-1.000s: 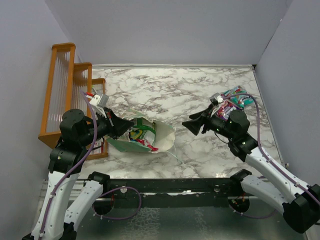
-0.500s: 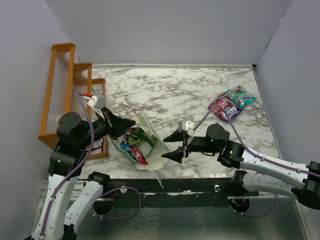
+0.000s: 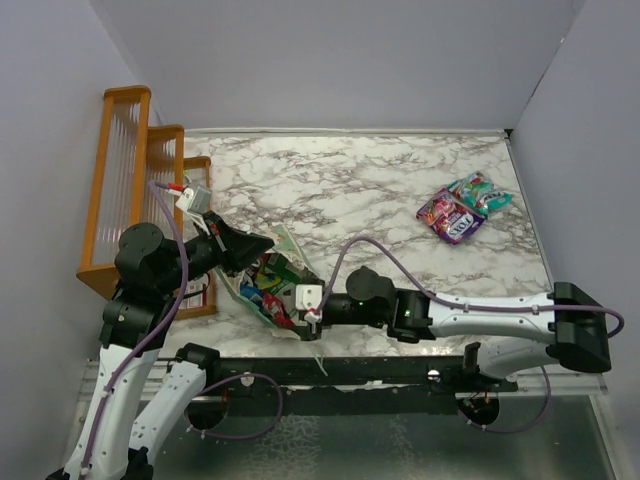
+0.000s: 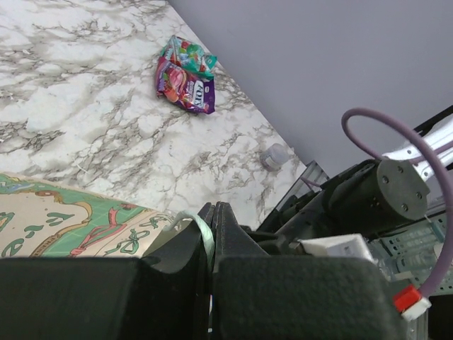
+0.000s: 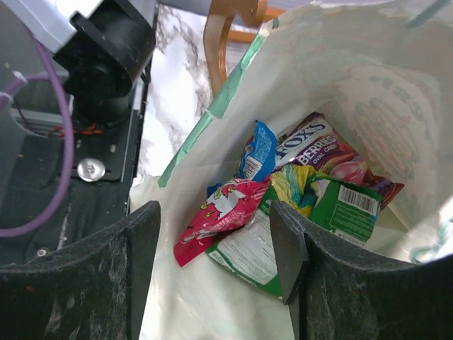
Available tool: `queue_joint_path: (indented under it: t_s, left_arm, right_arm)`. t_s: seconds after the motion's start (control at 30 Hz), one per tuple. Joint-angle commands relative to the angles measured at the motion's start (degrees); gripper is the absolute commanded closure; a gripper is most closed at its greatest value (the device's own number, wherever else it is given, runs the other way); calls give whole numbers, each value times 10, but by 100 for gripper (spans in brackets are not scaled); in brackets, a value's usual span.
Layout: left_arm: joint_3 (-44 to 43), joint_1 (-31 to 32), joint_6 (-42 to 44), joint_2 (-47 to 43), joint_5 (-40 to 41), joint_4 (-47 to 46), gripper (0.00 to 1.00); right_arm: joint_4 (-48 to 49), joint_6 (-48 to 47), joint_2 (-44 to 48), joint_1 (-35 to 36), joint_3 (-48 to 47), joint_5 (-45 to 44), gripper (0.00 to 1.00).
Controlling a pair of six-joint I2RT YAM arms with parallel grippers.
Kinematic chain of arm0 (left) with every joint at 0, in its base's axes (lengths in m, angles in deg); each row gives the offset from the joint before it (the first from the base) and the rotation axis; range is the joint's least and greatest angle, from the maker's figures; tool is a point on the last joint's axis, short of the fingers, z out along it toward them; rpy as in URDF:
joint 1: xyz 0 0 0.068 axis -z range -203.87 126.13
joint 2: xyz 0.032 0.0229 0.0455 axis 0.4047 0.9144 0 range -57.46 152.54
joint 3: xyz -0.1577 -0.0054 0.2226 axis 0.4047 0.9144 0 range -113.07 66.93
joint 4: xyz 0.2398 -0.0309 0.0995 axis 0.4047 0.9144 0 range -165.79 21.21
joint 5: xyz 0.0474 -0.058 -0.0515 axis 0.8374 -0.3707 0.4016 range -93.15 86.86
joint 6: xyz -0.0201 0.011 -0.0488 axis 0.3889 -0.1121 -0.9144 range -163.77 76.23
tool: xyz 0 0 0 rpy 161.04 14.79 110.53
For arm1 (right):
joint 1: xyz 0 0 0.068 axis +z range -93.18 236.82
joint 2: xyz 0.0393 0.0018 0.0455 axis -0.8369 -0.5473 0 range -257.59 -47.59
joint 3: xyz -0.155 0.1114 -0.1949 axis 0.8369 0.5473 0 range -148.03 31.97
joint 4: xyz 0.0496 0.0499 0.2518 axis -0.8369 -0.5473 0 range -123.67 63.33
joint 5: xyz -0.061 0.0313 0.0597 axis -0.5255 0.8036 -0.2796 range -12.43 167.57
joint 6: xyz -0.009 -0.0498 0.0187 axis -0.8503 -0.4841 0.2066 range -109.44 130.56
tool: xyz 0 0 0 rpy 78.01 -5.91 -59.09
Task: Take the snacks out of the paper bag
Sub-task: Take out the snack from the paper bag.
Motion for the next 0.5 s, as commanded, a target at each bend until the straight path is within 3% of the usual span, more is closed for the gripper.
queue_joint_path:
  t_s: [0.0,0.3,0.47]
  left_arm:
    - [0,0,-4,-7,-13,-23,100]
    - [-11,0,7,-6,-13,-6,100]
    - [-11,0,7,-7,-11,-5,100]
  right_arm:
    - [36,-46,-46,13,-21,-74,37]
    - [44,-170,-88,13,-22,-50,37]
    - [33,-197,-117,13,-45,11,36]
